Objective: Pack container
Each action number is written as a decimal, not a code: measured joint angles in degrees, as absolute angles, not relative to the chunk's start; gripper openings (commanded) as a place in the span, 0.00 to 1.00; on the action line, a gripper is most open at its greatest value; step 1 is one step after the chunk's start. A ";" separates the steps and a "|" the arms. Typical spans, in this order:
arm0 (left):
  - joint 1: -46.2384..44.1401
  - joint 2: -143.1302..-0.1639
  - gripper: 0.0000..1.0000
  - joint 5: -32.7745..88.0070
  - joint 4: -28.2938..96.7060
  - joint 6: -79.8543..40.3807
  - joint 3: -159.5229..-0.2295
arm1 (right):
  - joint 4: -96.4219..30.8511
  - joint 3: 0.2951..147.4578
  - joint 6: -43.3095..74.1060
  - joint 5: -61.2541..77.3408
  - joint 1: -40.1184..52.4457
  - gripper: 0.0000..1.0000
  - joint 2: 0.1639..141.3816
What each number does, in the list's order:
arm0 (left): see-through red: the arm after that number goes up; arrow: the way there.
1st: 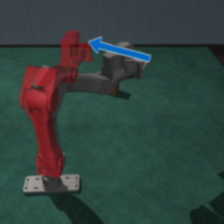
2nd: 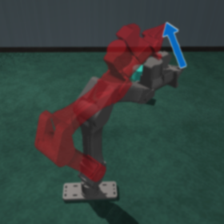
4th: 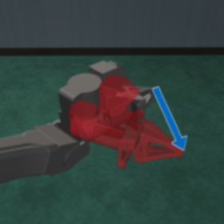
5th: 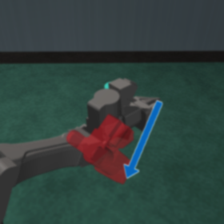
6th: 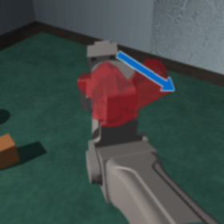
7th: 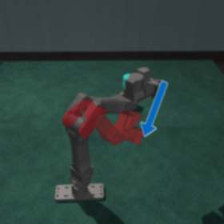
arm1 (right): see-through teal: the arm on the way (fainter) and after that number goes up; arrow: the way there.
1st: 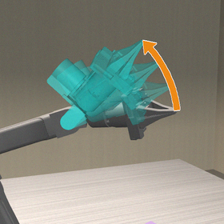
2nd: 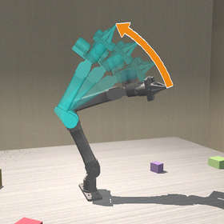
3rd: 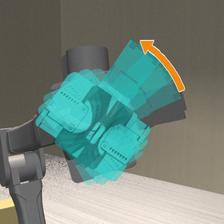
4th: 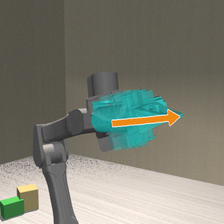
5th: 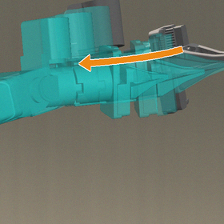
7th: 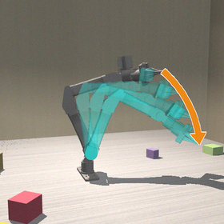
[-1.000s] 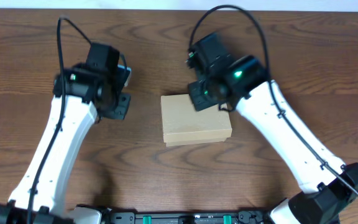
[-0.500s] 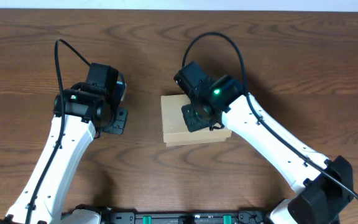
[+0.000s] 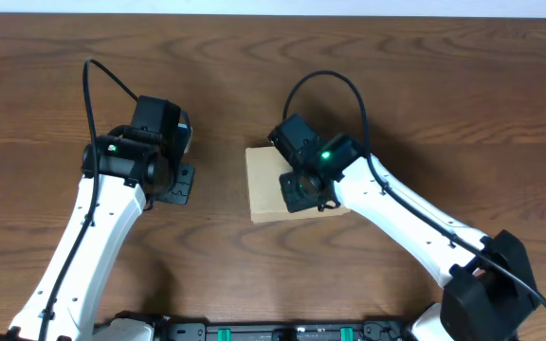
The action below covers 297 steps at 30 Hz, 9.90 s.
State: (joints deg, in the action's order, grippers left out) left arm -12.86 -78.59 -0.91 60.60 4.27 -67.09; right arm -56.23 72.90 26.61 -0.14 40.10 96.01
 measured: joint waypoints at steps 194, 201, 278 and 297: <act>-2.83 -22.04 0.95 -6.02 51.20 -0.03 -48.45 | -8.32 2.87 -1.41 -10.52 6.98 0.99 1.15; -2.83 -22.04 0.95 -6.02 51.20 -0.03 -48.45 | -8.32 2.87 -1.06 -10.50 6.98 0.99 0.99; -3.14 -0.69 0.95 -2.81 2.92 1.32 -2.09 | -8.32 2.83 -1.02 -10.26 6.98 0.99 0.95; -3.22 -0.69 0.95 -2.39 2.92 1.32 -2.09 | -8.32 2.83 -1.02 -10.26 6.98 0.99 0.95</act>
State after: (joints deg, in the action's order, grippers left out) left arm -3.22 -0.69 -2.39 2.92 1.32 -2.09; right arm -8.32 2.83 -1.02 -10.26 6.98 0.95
